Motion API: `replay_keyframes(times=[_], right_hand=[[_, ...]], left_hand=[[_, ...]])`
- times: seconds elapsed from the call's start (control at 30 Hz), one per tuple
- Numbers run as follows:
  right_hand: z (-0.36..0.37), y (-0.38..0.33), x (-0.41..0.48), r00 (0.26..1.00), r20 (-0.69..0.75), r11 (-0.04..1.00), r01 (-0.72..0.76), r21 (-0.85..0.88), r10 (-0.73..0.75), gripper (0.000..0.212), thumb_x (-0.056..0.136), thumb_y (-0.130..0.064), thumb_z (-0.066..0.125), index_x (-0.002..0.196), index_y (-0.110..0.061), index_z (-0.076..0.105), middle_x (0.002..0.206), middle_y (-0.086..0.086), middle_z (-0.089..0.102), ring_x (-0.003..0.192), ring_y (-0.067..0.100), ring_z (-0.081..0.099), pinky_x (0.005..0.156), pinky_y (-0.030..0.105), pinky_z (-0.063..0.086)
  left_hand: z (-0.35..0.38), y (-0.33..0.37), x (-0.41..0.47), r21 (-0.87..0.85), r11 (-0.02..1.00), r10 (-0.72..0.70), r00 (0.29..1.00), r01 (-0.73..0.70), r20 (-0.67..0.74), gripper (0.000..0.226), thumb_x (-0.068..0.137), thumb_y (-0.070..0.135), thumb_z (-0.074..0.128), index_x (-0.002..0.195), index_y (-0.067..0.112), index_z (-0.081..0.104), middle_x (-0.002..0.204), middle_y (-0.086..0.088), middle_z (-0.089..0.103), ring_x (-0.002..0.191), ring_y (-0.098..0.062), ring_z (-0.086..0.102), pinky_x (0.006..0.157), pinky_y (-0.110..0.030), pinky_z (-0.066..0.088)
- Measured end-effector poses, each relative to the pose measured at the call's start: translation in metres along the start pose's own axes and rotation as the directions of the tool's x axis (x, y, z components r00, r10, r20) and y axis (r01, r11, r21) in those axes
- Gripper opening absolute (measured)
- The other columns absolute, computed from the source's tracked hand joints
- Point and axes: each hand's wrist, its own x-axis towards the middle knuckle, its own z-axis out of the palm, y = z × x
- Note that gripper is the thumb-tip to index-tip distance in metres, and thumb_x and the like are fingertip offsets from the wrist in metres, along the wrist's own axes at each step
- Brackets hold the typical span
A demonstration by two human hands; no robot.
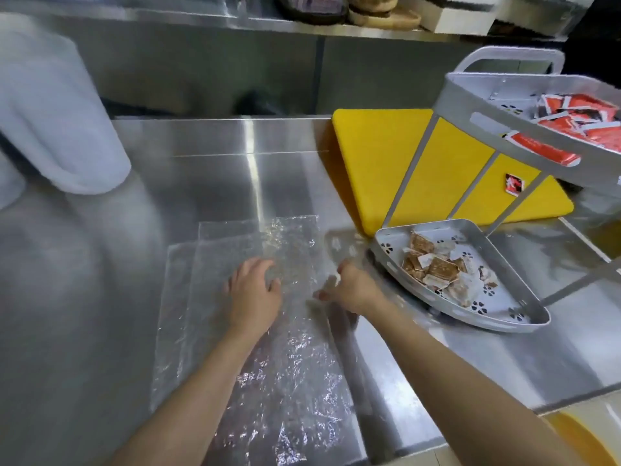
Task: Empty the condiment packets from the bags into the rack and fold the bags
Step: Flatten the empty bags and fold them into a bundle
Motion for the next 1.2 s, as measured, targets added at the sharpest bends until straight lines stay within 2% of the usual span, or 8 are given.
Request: replay_keyframes(times=[0.17,0.27,0.37,0.47,0.6,0.8,1.03,1.2], right_hand=[[0.019,-0.011,-0.009,0.999,0.0,0.981,-0.035,-0.189,0.036,0.098,0.056,-0.058,0.079,0.126,-0.004,0.036,0.129,0.016,0.048,0.12,0.034,0.048,0.1,0.043,0.041],[0.029,-0.017,-0.01,0.998,-0.045,0.979,-0.05,-0.2,0.042,0.094,0.058,-0.056,0.078,0.124,-0.004,0.034,0.126,0.015,0.053,0.121,0.032,0.048,0.102,0.044,0.037],[0.036,-0.02,-0.007,1.0,0.006,0.982,-0.027,-0.188,0.029,0.077,0.068,-0.048,0.075,0.119,-0.004,0.039,0.106,0.012,0.056,0.114,0.028,0.053,0.098,0.04,0.04],[0.035,-0.019,-0.006,0.996,0.083,0.999,0.026,0.047,-0.03,0.032,0.075,-0.025,0.074,0.082,-0.015,0.044,0.083,0.004,0.058,0.076,0.022,0.06,0.062,0.025,0.047],[0.035,-0.012,-0.006,0.996,0.061,0.981,0.05,0.186,-0.062,0.035,0.077,-0.001,0.056,0.05,-0.016,0.04,0.054,0.0,0.046,0.052,0.019,0.046,0.045,0.022,0.035],[0.027,-0.004,0.001,0.99,0.129,0.832,-0.026,0.554,-0.055,0.039,0.076,0.0,0.069,0.049,-0.014,0.045,0.035,-0.008,0.045,0.035,0.009,0.045,0.038,0.013,0.032],[0.028,0.009,0.01,0.995,0.099,0.793,-0.057,0.607,-0.005,0.048,0.084,-0.004,0.061,0.04,-0.014,0.047,0.029,-0.005,0.047,0.026,0.005,0.041,0.031,0.011,0.028],[0.027,0.009,0.012,0.996,0.09,0.816,-0.052,0.576,0.0,0.046,0.078,-0.006,0.067,0.038,-0.016,0.047,0.04,0.002,0.05,0.032,0.012,0.043,0.039,0.02,0.033]], left_hand=[[-0.051,-0.055,0.004,0.033,0.858,-0.513,0.858,0.513,-0.016,0.062,0.073,0.023,0.069,0.128,0.022,0.041,0.138,-0.014,0.033,0.13,-0.033,0.028,0.105,-0.048,0.028],[-0.07,-0.078,0.0,0.039,0.775,-0.632,0.775,0.631,0.008,0.082,0.065,0.021,0.078,0.13,0.02,0.03,0.147,-0.013,0.013,0.133,-0.035,0.019,0.106,-0.053,0.025],[-0.08,-0.09,-0.003,0.096,0.757,-0.647,0.762,0.646,-0.022,0.094,0.059,0.021,0.084,0.131,0.016,0.024,0.145,-0.017,0.016,0.131,-0.038,0.022,0.102,-0.054,0.028],[-0.081,-0.098,-0.002,-0.032,0.772,-0.635,0.773,0.634,-0.011,0.086,0.06,0.012,0.083,0.126,0.003,0.029,0.12,-0.025,0.046,0.11,-0.04,0.049,0.093,-0.046,0.043],[-0.088,-0.098,-0.003,-0.226,0.737,-0.631,0.768,0.636,0.105,0.022,0.071,0.01,0.076,0.061,-0.002,0.061,0.05,-0.013,0.057,0.047,-0.021,0.052,0.057,-0.034,0.045],[-0.09,-0.081,-0.006,-0.291,0.779,-0.467,0.824,0.556,0.322,0.022,0.074,-0.005,0.068,0.086,0.007,0.055,0.079,-0.005,0.057,0.075,-0.02,0.051,0.056,-0.022,0.036],[-0.079,-0.085,-0.014,-0.498,0.603,-0.56,0.775,0.623,0.292,0.019,0.079,0.015,0.072,0.076,0.003,0.057,0.044,-0.007,0.065,0.027,-0.009,0.05,0.029,-0.012,0.034],[-0.085,-0.089,-0.015,-0.507,0.522,-0.539,0.726,0.686,0.427,0.015,0.079,0.009,0.07,0.09,0.006,0.061,0.065,-0.012,0.073,0.058,-0.022,0.071,0.049,-0.033,0.059]])
